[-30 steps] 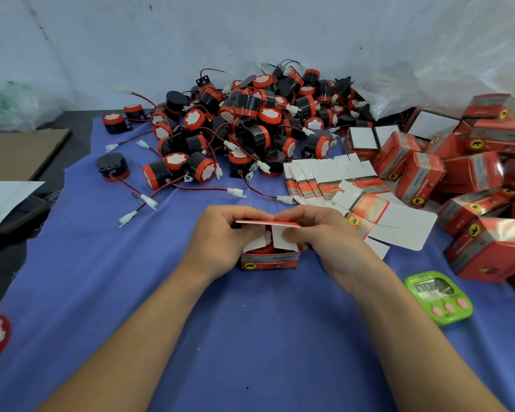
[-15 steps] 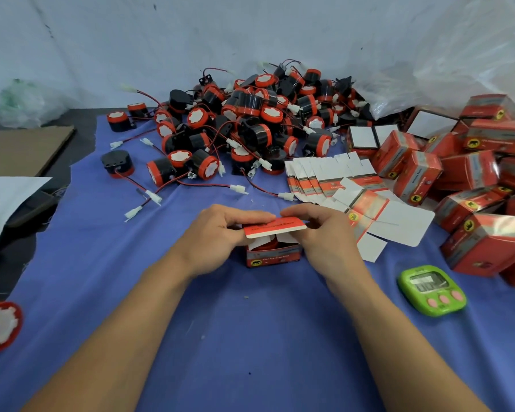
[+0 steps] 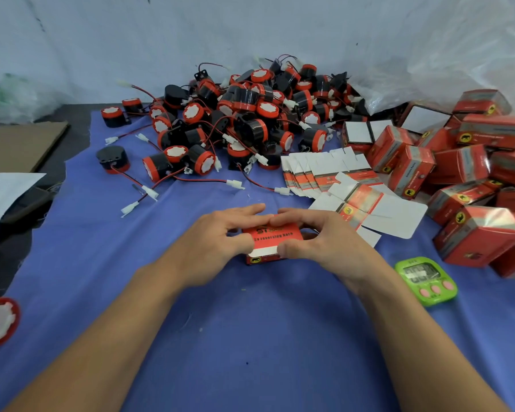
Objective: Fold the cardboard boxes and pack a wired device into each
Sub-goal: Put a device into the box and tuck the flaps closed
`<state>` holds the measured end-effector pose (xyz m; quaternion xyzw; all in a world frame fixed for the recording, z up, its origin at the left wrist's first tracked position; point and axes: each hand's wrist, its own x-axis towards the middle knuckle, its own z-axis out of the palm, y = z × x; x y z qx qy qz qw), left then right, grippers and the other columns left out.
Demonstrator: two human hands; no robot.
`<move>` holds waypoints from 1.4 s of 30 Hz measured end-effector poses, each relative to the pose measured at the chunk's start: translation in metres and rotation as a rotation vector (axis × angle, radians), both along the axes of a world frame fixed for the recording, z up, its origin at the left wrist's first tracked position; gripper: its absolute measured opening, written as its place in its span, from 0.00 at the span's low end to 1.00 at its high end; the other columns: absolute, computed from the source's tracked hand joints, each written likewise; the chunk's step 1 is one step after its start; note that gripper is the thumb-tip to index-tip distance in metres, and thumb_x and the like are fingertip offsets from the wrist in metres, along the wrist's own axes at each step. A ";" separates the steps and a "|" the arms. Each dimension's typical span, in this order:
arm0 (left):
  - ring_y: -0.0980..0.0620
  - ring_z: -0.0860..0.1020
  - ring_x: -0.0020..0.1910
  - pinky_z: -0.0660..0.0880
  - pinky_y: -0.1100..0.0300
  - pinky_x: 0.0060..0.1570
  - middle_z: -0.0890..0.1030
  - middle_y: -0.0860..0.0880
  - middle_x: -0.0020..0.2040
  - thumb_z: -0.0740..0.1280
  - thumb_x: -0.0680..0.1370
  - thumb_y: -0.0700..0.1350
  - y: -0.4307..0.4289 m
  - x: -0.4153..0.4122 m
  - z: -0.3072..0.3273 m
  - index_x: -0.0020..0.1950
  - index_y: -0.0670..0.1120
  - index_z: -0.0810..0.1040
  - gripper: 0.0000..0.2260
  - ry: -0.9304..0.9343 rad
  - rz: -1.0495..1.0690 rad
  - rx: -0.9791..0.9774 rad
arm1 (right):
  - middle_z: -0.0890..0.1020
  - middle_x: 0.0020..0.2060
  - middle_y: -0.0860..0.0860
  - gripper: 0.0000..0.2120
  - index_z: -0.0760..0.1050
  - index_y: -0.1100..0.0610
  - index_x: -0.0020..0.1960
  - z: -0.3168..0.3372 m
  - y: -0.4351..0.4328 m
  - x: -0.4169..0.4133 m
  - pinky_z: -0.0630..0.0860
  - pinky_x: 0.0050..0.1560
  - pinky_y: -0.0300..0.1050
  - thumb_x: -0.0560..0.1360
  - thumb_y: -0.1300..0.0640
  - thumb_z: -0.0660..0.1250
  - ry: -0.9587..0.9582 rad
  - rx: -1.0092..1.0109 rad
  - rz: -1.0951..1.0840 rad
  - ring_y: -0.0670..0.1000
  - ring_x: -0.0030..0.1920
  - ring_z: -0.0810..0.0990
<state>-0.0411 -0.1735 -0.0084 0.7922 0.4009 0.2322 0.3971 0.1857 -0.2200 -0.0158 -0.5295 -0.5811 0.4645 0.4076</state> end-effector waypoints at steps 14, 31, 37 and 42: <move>0.56 0.77 0.69 0.70 0.61 0.71 0.81 0.51 0.68 0.73 0.78 0.50 -0.019 0.008 -0.008 0.68 0.47 0.82 0.19 0.158 0.112 0.628 | 0.89 0.50 0.47 0.16 0.88 0.49 0.52 -0.002 0.009 0.002 0.81 0.57 0.40 0.68 0.65 0.81 0.110 0.051 -0.015 0.45 0.55 0.86; 0.58 0.81 0.59 0.79 0.64 0.53 0.86 0.55 0.59 0.65 0.80 0.54 -0.014 0.011 -0.008 0.66 0.56 0.83 0.16 0.060 0.240 0.506 | 0.88 0.48 0.44 0.08 0.87 0.42 0.52 -0.007 0.011 -0.007 0.82 0.58 0.58 0.74 0.47 0.75 -0.036 0.123 -0.121 0.47 0.52 0.86; 0.60 0.83 0.50 0.77 0.64 0.47 0.81 0.68 0.58 0.65 0.81 0.54 -0.014 0.010 -0.005 0.63 0.59 0.84 0.13 -0.001 0.238 0.458 | 0.87 0.41 0.38 0.06 0.86 0.34 0.50 -0.006 0.009 -0.010 0.79 0.45 0.46 0.73 0.39 0.74 -0.169 0.179 -0.209 0.42 0.44 0.84; 0.72 0.74 0.64 0.72 0.72 0.63 0.84 0.61 0.61 0.67 0.79 0.52 -0.013 0.009 -0.005 0.64 0.58 0.84 0.14 0.034 0.215 0.438 | 0.85 0.55 0.37 0.10 0.86 0.34 0.51 -0.007 0.011 -0.010 0.79 0.62 0.49 0.70 0.44 0.77 -0.077 0.100 -0.182 0.35 0.59 0.80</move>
